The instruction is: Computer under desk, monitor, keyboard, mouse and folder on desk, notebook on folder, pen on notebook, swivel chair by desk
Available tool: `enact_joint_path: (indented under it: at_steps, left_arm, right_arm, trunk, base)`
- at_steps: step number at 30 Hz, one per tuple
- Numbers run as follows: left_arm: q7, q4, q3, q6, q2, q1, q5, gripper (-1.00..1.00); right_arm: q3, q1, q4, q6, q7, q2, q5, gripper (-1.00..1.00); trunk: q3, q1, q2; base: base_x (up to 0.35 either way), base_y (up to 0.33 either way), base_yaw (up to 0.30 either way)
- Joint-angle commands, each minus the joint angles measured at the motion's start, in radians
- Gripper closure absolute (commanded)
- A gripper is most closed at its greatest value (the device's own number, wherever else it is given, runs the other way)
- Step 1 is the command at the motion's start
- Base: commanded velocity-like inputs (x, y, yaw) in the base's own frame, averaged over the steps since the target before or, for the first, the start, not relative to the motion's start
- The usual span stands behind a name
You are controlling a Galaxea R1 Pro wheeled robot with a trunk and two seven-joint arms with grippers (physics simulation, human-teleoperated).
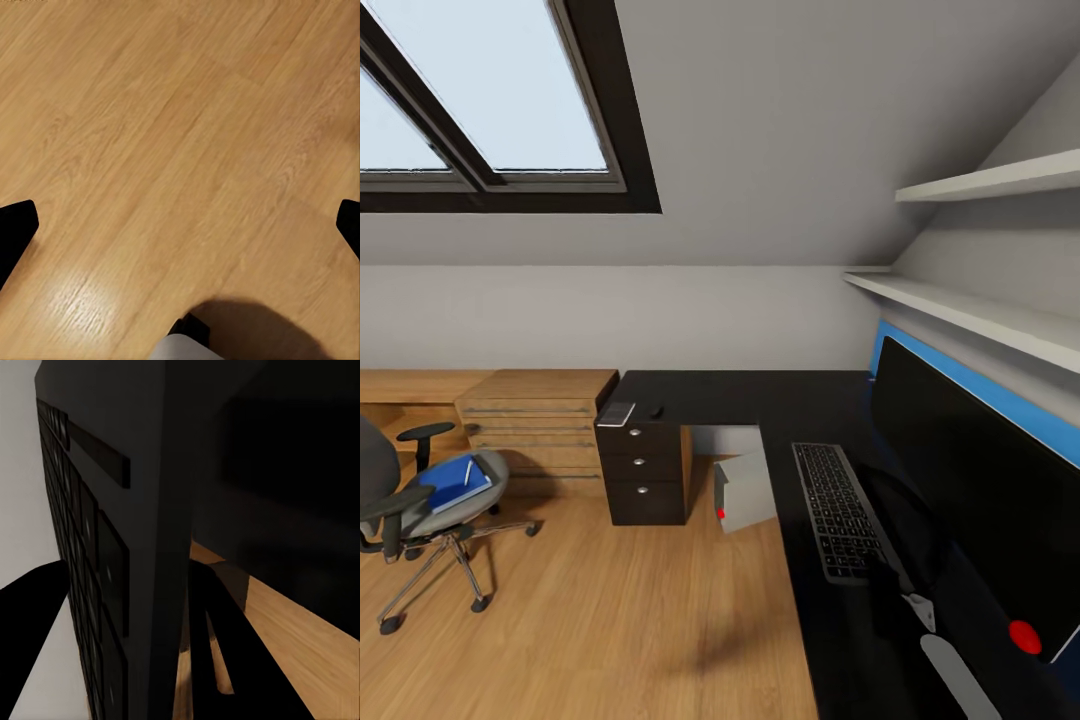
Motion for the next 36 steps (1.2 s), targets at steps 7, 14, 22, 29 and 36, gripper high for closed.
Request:
enact_joint_path:
  at_steps: [7, 14, 22, 29, 36]
  left_arm:
    - [0.005, 0.000, -0.009, -0.002, 0.000, 0.000, 0.004, -1.00]
    - [0.004, 0.000, -0.009, 0.001, 0.002, 0.000, 0.004, -1.00]
    - [0.004, 0.000, -0.009, 0.001, 0.002, 0.000, 0.004, -1.00]
    - [0.005, 0.000, -0.008, 0.000, 0.002, 0.000, 0.005, -1.00]
    - [0.005, 0.000, -0.008, -0.001, 0.002, 0.000, 0.005, -1.00]
  right_arm:
    - [0.004, -0.025, 0.041, -0.020, -0.005, -0.001, -0.001, 1.00]
    - [0.006, -0.029, 0.045, -0.084, -0.005, 0.009, 0.073, 1.00]
    - [0.006, -0.029, 0.045, -0.096, -0.005, 0.014, 0.093, 1.00]
    - [0.022, -0.029, 0.041, -0.094, -0.004, 0.014, 0.092, 1.00]
    - [0.045, -0.029, 0.037, -0.087, 0.000, 0.013, 0.092, 1.00]
  trunk:
    - [0.000, 0.000, -0.001]
    - [0.000, 0.000, -0.001]
    - [0.000, 0.000, -0.001]
    - [0.000, 0.000, -0.001]
    - [0.000, 0.000, -0.001]
  base:
    - [0.003, 0.000, 0.000]
    - [0.000, 0.000, 0.000]
    - [0.000, 0.000, 0.000]
    - [0.000, 0.000, 0.000]
    - [0.000, 0.000, 0.000]
